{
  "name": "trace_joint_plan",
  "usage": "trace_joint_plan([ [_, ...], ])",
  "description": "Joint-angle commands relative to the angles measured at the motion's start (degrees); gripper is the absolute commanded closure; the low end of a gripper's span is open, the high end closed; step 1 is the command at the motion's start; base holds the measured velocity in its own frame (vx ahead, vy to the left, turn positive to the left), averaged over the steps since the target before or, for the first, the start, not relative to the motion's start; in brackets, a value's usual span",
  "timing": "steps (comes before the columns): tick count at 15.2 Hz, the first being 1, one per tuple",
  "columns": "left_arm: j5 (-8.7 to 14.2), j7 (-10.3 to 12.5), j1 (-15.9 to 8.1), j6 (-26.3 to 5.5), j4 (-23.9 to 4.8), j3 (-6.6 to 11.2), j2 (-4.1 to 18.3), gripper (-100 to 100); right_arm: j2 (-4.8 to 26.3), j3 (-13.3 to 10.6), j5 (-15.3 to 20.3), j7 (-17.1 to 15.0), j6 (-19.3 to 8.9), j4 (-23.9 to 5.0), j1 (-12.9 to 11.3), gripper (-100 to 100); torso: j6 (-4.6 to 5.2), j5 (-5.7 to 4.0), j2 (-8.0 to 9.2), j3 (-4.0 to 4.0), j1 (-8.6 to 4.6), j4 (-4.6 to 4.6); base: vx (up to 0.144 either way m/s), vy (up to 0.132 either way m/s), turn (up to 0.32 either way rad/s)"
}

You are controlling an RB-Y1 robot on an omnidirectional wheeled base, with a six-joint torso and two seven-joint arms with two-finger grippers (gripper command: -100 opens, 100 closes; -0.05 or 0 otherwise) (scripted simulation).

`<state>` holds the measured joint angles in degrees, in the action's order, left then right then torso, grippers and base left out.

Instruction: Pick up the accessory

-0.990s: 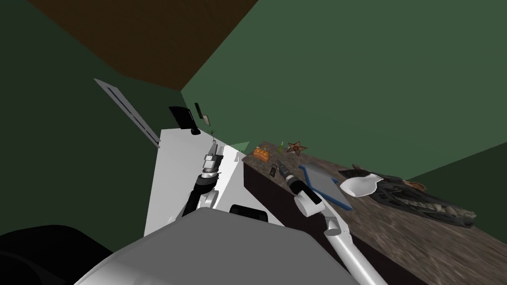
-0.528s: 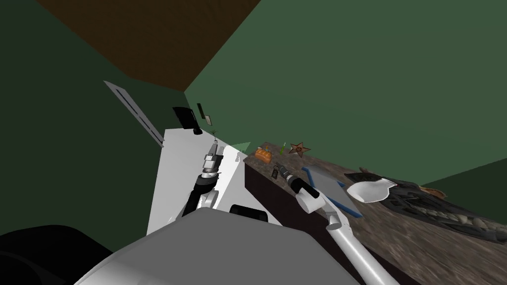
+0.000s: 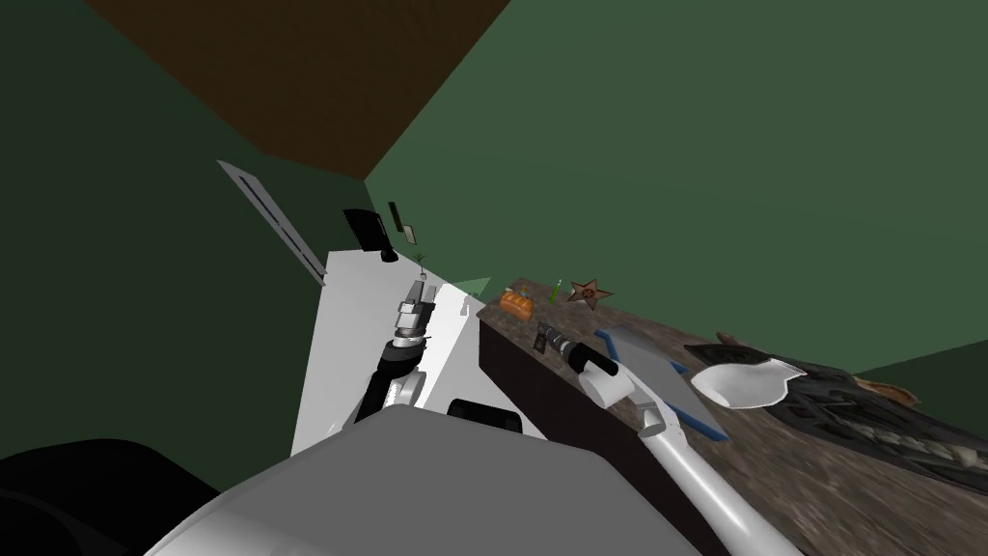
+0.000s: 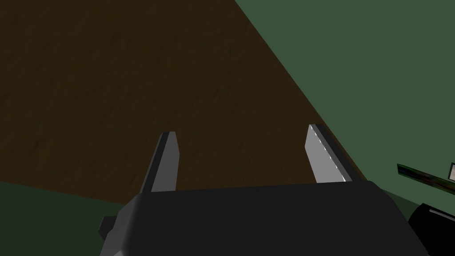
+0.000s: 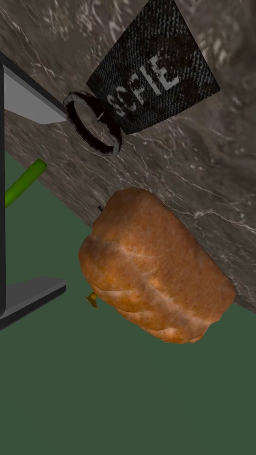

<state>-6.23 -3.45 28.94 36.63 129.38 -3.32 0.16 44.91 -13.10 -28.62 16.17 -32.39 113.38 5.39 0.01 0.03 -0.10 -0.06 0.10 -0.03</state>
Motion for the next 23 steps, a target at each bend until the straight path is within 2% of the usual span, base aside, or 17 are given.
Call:
trace_joint_plan([
  [1, 0.0, 0.0, 0.0, 0.0, 0.0, 0.0, 0.0, 0, 2.0, -0.8, -1.9, 1.4, -2.9, -1.3, -1.6, -100, 0.0, 0.0, 0.0, 0.0, 0.0, 0.0, 0.026, 0.026, 0.055],
  [3, 0.0, 0.0, 0.0, 0.0, 0.0, 0.0, 0.0, 0, 2.0, -0.8, -1.9, 1.4, -4.4, -1.3, -1.6, -100, -0.02, 0.01, -0.03, -0.02, 0.02, 0.0, 0.03, 0.026, 0.039],
  [4, 0.0, 0.0, 0.0, 0.0, 0.0, 0.0, 0.0, 0, 3.8, -1.4, -3.4, 2.5, -6.4, -2.3, -2.9, -100, 0.0, 0.0, -0.02, -0.01, 0.01, 0.0, 0.03, 0.029, 0.057],
  [6, 0.0, 0.0, 0.0, 0.0, 0.0, 0.0, 0.0, 0, 3.8, -1.4, -3.4, 2.5, -7.8, -2.3, -2.9, -100, -0.02, 0.01, -0.04, -0.02, 0.04, -0.01, 0.026, 0.028, 0.037],
  [7, 0.0, 0.0, 0.0, 0.0, 0.0, 0.0, 0.0, 0, 5.4, -2.0, -4.9, 3.6, -9.6, -3.2, -4.1, -100, -0.01, 0.0, -0.02, -0.01, 0.03, -0.01, 0.027, 0.027, 0.056],
  [9, 0.0, 0.0, 0.0, 0.0, 0.0, 0.0, 0.0, 0, 5.4, -2.0, -4.9, 3.6, -11.1, -3.2, -4.1, -100, -0.02, 0.01, -0.03, -0.02, 0.03, 0.0, 0.029, 0.027, 0.038],
  [10, 0.0, 0.0, 0.0, 0.0, 0.0, 0.0, 0.0, 0, 7.0, -2.6, -6.4, 4.7, -12.9, -4.1, -5.3, -100, 0.0, 0.01, -0.02, -0.01, 0.03, 0.0, 0.033, 0.033, 0.044],
  [12, 0.0, 0.0, 0.0, 0.0, 0.0, 0.0, 0.0, 0, 7.0, -2.6, -6.4, 4.7, -14.4, -4.1, -5.3, -100, -0.02, 0.01, -0.05, -0.03, 0.05, -0.01, 0.031, 0.031, 0.039],
  [13, 0.0, 0.0, 0.0, 0.0, 0.0, 0.0, 0.0, 0, 8.5, -3.2, -7.9, 5.7, -16.0, -5.0, -6.5, -100, -0.01, 0.01, -0.03, -0.02, 0.04, -0.01, 0.032, 0.028, 0.044],
  [14, 0.0, 0.0, 0.0, 0.0, 0.0, 0.0, 0.0, 0, 8.5, -3.2, -7.9, 5.7, -17.2, -5.0, -6.5, -100, -0.02, 0.01, -0.04, -0.02, 0.04, 0.0, 0.037, 0.031, 0.061],
  [15, 0.0, 0.0, 0.0, 0.0, 0.0, 0.0, 0.0, 0, 8.5, -3.2, -7.9, 5.7, -17.5, -5.0, -6.5, -100, -0.02, 0.01, -0.05, -0.03, 0.05, -0.01, 0.026, 0.025, 0.028],
  [16, 0.0, 0.0, 0.0, 0.0, 0.0, 0.0, 0.0, 0, 9.9, -3.7, -9.3, 6.7, -19.5, -5.9, -7.6, -100, -0.01, 0.01, -0.03, -0.02, 0.03, -0.01, 0.027, 0.038, 0.059],
  [18, 0.0, 0.0, 0.0, 0.0, 0.0, 0.0, 0.0, 0, 9.9, -3.7, -9.3, 6.7, -20.5, -5.9, -7.6, -100, -0.01, 0.02, -0.03, -0.02, 0.07, 0.0, 0.03, 0.031, 0.037],
  [19, 0.0, 0.0, 0.0, 0.0, 0.0, 0.0, 0.0, 0, 11.2, -4.3, -10.7, 7.7, -22.6, -6.7, -8.7, -100, 0.0, 0.01, -0.02, -0.01, 0.04, 0.0, 0.031, 0.035, 0.051],
  [20, 0.0, 0.0, 0.0, 0.0, 0.0, 0.0, 0.0, 0, 11.2, -4.3, -10.7, 7.7, -23.4, -6.7, -8.7, -100, -0.02, 0.01, -0.03, -0.01, 0.06, 0.0, 0.034, 0.035, 0.059],
  [21, 0.0, 0.0, 0.0, 0.0, 0.0, 0.0, 0.0, 0, 12.5, -4.9, -12.0, 8.6, -24.7, -7.5, -9.7, -100, -0.01, 0.01, -0.04, -0.02, 0.07, -0.01, 0.038, 0.036, 0.053],
  [23, 0.0, 0.0, 0.0, 0.0, 0.0, 0.0, 0.0, 0, 12.5, -4.9, -12.0, 8.6, -26.2, -7.5, -9.7, -100, -0.02, 0.02, -0.06, -0.03, 0.09, -0.01, 0.037, 0.036, 0.04],
])
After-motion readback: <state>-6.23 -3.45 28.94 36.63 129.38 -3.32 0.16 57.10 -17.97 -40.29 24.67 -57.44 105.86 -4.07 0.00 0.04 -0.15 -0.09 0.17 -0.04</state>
